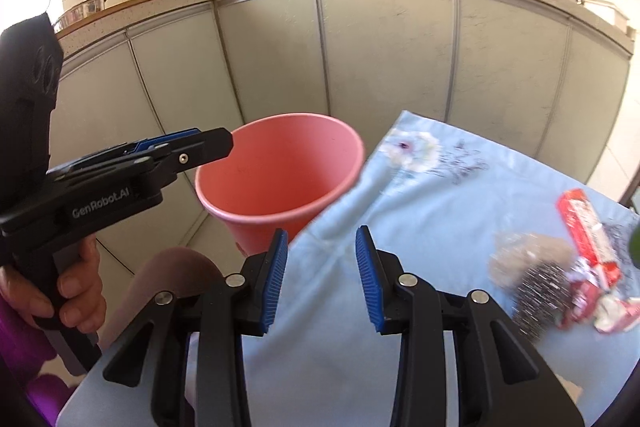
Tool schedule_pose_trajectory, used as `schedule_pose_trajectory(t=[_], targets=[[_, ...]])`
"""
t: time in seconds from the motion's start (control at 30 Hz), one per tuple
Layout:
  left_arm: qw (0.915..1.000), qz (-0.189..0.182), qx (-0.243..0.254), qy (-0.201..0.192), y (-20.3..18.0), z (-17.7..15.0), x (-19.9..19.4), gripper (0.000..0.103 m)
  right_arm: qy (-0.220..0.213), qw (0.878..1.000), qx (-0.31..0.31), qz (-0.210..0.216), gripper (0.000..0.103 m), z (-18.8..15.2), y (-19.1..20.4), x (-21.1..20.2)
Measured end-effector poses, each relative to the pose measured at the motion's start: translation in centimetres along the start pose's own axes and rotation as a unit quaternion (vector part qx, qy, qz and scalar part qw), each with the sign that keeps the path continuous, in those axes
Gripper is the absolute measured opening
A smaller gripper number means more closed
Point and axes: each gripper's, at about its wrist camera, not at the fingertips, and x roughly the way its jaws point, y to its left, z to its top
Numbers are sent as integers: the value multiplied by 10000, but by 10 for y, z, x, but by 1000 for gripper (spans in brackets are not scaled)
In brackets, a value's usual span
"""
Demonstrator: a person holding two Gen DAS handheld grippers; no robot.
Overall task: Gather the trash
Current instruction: 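Move both tools back over the table toward the steel wool and foam strip, then grasp the steel wool ball with the left gripper while the right grasps the white foam strip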
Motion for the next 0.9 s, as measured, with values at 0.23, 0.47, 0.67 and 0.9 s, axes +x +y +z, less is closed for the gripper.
schedule_pose_trajectory(t=[0.23,0.47,0.67,0.9], targets=[[9987,-353,314,191,-48,-7,3,39,-154,9986,195,-462,36,-34,-30,-41],[9933,-825,569,567,-102,-19,19,39,-178,9930,665,-961,36,-77,-72,-70],[9847,-1125,1089,761,-157,-27,38,39,-224,9856,1304,-1049,36,-103,-110,-85],[9742,-1442,1381,1056,-204,-37,65,39,-236,9793,1615,-1195,36,-124,-135,-94]])
